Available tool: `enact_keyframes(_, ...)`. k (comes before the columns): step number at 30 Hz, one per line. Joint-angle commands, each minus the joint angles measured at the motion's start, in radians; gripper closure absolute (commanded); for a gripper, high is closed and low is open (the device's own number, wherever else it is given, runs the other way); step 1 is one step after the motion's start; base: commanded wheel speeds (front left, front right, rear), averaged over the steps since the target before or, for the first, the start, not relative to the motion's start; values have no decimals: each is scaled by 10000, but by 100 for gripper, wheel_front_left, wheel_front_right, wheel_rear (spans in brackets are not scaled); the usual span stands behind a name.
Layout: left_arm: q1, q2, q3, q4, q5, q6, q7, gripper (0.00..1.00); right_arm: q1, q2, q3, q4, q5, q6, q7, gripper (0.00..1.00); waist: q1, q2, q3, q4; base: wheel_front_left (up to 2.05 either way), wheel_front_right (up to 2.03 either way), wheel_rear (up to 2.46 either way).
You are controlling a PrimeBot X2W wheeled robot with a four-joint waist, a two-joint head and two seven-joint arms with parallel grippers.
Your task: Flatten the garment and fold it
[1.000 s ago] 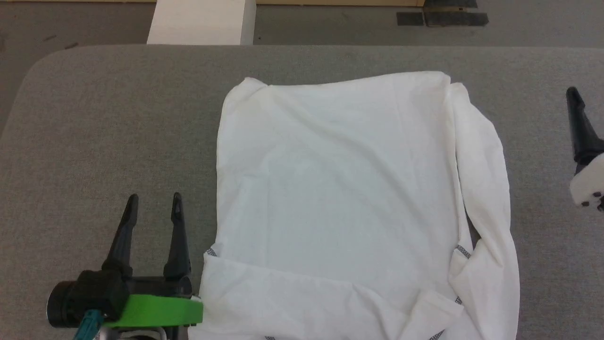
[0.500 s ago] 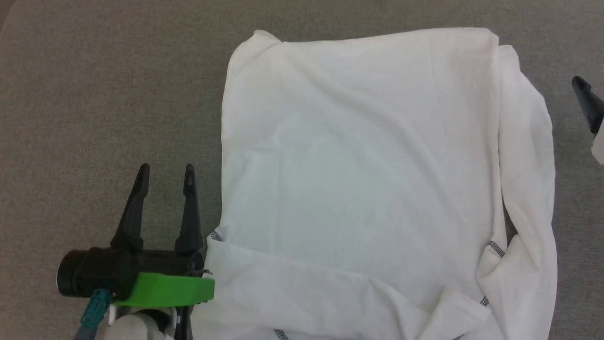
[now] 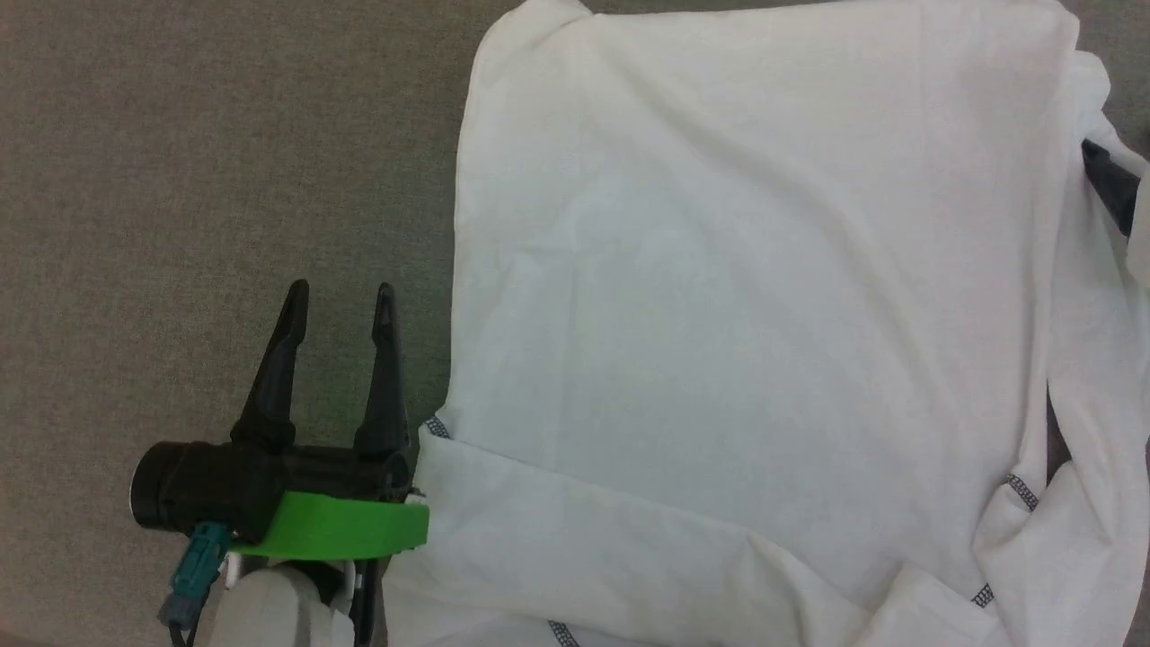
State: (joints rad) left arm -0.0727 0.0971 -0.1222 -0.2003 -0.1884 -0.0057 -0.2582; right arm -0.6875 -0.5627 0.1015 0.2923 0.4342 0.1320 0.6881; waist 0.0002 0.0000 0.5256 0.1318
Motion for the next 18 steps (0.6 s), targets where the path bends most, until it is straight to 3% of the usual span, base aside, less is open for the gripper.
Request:
enact_keyframes(1,-207,-56,30,35,139,-69,-36,0,-130,-58,151,109,98,-13,100,0,-2,0,168,150,0,0,0)
enact_keyframes(2,-228,-77,49,55,152,-94,-36,0,-153,-106,221,168,128,-13,133,0,-2,0,190,156,0,0,0)
enact_keyframes(3,-268,-115,82,91,174,-133,-36,0,-179,-217,364,244,120,-13,121,59,-2,0,213,159,0,0,0)
enact_keyframes(4,-289,-136,98,116,185,-150,-36,0,-204,-257,397,277,118,-13,46,100,-2,0,214,153,0,0,0)
enact_keyframes(18,-27,-242,567,435,273,-388,-36,0,-187,-248,-370,1201,-318,-13,-1770,100,-2,0,-999,-348,0,0,0)
